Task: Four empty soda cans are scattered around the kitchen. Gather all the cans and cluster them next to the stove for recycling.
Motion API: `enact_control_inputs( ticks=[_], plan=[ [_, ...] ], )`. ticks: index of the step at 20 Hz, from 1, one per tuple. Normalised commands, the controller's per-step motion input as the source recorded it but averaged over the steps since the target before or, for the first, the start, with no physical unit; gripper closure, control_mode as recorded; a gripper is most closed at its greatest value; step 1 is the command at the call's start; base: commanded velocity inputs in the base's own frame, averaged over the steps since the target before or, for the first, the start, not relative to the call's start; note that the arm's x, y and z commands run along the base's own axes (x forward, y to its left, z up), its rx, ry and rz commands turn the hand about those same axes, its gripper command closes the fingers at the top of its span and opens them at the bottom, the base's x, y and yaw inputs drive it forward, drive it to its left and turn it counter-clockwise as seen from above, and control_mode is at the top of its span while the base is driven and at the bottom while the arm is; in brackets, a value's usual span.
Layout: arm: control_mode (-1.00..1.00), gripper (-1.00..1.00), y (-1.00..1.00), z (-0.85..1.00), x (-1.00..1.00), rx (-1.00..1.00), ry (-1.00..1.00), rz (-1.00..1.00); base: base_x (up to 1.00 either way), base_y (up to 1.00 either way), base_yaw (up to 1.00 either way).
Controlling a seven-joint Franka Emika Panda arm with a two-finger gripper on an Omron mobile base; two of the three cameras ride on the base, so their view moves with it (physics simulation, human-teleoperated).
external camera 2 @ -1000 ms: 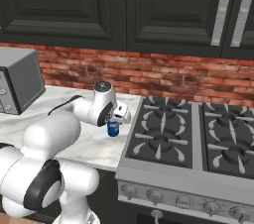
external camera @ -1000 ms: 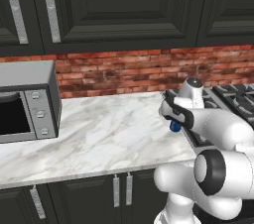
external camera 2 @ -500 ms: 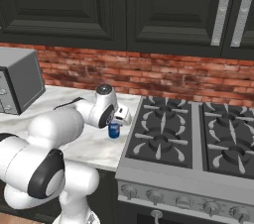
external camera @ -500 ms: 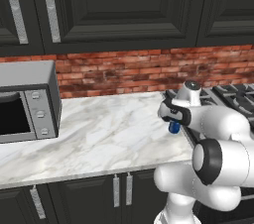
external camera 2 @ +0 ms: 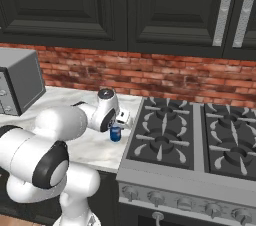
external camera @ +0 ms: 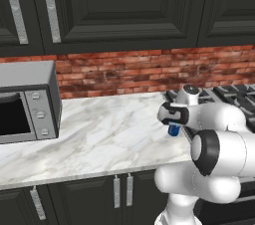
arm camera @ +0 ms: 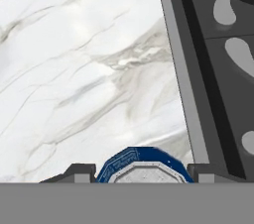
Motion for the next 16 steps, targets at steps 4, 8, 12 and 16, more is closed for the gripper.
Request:
enact_control_inputs(
  ticks=[4,8,12,16],
  plan=[
    [-1.0,1.0,-0.01,-0.18,0.08,0.0,0.0,0.0,0.0,0.0,0.0],
    [-1.0,1.0,-0.01,-0.18,0.1,0.0,0.0,0.0,0.0,0.0,0.0],
    [-1.0,1.0,0.0,-0.17,0.09,0.0,0.0,0.0,0.0,0.0,0.0],
    [-1.0,-1.0,0.0,-0.22,0.01,0.0,0.0,0.0,0.0,0.0,0.0]
  ],
)
